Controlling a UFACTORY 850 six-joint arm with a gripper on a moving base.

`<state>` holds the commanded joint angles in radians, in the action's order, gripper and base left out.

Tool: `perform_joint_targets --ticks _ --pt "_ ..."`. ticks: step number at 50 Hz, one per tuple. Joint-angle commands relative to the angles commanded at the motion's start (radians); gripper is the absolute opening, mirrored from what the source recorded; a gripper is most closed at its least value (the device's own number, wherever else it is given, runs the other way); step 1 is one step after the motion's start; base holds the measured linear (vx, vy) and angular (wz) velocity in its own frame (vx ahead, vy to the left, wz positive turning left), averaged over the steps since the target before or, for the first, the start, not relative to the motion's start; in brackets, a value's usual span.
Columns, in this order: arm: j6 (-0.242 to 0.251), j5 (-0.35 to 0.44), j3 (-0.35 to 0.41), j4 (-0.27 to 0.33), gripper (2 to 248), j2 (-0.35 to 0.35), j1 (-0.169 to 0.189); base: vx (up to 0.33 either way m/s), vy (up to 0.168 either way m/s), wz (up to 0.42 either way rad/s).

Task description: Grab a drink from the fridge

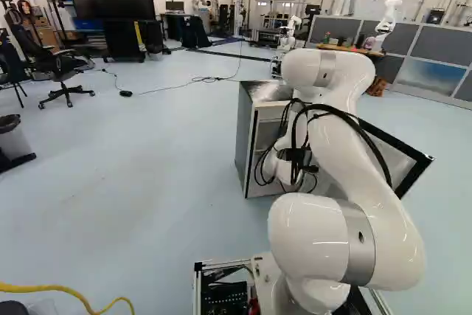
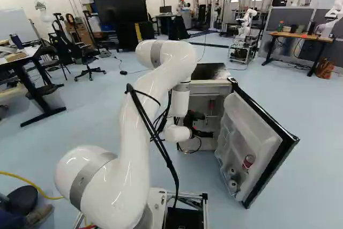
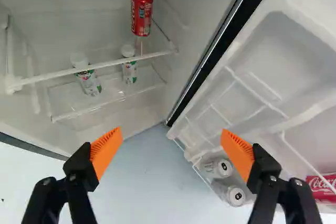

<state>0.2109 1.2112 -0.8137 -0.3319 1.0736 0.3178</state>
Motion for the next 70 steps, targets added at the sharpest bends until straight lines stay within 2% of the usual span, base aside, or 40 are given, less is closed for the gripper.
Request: perform_joint_targets --ticks 27,54,70 --pt "0.000 0.089 -0.051 -0.004 247 0.033 -0.025 0.000 0.000 0.000" --pt "0.000 0.098 -0.076 -0.056 247 0.044 -0.062 0.000 0.000 0.000" --pt "0.000 0.098 -0.118 -0.077 247 0.064 -0.093 0.000 0.000 0.000"
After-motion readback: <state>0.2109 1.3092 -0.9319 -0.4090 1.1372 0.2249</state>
